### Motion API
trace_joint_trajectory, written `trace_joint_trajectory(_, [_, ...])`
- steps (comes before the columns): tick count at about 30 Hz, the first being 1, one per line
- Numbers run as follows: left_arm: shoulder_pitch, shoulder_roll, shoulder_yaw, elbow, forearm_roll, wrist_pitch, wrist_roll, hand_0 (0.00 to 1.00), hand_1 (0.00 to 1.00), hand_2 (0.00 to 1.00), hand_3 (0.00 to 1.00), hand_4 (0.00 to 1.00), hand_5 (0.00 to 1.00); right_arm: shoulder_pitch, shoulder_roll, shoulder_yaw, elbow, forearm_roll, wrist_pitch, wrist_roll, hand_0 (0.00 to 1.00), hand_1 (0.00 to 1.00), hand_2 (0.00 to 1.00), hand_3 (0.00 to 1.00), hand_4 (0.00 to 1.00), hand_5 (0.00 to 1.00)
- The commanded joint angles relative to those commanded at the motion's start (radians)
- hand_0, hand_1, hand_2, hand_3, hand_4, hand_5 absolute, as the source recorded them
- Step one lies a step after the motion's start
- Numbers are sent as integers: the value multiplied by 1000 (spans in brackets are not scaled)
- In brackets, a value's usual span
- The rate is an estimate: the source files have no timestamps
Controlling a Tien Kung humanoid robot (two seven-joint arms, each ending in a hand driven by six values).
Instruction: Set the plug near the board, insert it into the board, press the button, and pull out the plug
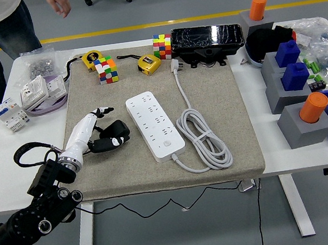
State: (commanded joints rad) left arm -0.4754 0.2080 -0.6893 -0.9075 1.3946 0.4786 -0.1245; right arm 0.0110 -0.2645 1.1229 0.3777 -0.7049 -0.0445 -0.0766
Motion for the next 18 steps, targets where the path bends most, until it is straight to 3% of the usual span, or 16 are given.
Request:
trace_joint_trajectory(1, [6,3,-15,-13,-30,5,-31,857,920,897,864,998,349,0,0,0,0,0,0,0,537,633,644,552,889,413])
trace_joint_trajectory(7, [37,7,-100,-76,-271,13,-225,857,920,897,864,998,349,-2,3,5,-2,-2,0,0,537,633,643,551,888,412])
trace_joint_trajectory(8, [40,6,-112,-81,-308,14,-244,787,803,771,760,877,333,-2,4,5,-2,-2,0,-1,537,633,642,551,887,411])
trace_joint_trajectory(9, [46,6,-134,-92,-345,18,-262,787,803,771,760,877,333,-3,5,7,-3,-2,1,-1,537,633,642,551,887,411])
trace_joint_trajectory(13, [71,5,-219,-131,-376,20,-281,787,803,771,760,877,333,-1,5,12,-2,-5,0,-1,537,633,642,551,887,411])
trace_joint_trajectory(14, [76,5,-248,-144,-376,18,-280,771,771,732,673,842,350,0,5,13,-2,-6,0,-1,537,633,644,551,887,411])
trace_joint_trajectory(18, [81,11,-315,-176,-376,11,-268,771,771,732,673,842,350,3,6,14,-3,-6,1,0,537,633,644,551,887,411])
